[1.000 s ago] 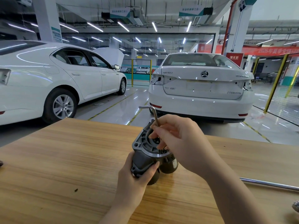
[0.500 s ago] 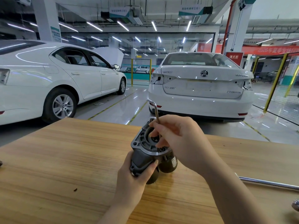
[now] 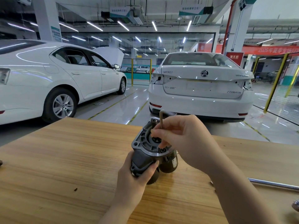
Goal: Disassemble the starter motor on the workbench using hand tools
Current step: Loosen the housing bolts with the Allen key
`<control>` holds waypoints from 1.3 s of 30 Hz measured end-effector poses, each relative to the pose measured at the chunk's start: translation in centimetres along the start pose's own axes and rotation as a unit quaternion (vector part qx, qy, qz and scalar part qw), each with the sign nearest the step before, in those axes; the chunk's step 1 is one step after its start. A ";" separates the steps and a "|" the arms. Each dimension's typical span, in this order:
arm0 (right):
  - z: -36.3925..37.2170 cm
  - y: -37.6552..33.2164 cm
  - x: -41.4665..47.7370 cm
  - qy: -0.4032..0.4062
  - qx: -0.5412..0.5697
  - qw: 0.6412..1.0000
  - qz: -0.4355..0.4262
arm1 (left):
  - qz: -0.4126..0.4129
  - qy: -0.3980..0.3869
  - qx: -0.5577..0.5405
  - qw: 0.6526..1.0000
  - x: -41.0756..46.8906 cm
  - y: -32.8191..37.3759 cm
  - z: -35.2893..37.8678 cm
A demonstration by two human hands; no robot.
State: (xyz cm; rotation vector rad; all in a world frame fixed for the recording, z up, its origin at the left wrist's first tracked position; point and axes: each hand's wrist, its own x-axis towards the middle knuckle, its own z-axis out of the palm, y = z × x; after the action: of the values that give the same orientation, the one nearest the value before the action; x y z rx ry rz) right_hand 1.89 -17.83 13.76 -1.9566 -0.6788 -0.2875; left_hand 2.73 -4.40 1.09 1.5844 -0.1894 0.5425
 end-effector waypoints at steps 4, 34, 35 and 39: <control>0.0 -0.1 0.1 -0.031 -0.003 0.999 0.003 | 0.006 -0.005 0.005 1.000 0.0 0.1 0.0; -0.2 -0.3 0.0 -0.008 0.008 1.000 -0.001 | -0.006 -0.004 -0.006 1.000 0.0 0.0 0.1; -0.2 -0.3 0.0 -0.016 0.004 1.000 -0.006 | -0.006 -0.003 -0.006 1.000 0.0 0.0 0.1; -0.1 -0.3 0.0 -0.038 -0.011 0.999 -0.018 | -0.009 -0.005 -0.002 1.000 -0.1 -0.1 0.0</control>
State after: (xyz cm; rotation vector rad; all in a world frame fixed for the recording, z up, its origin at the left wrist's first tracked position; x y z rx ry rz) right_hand 1.79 -17.77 14.00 -1.9857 -0.7633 -0.2442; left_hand 2.72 -4.41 0.95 1.5844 -0.1845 0.5203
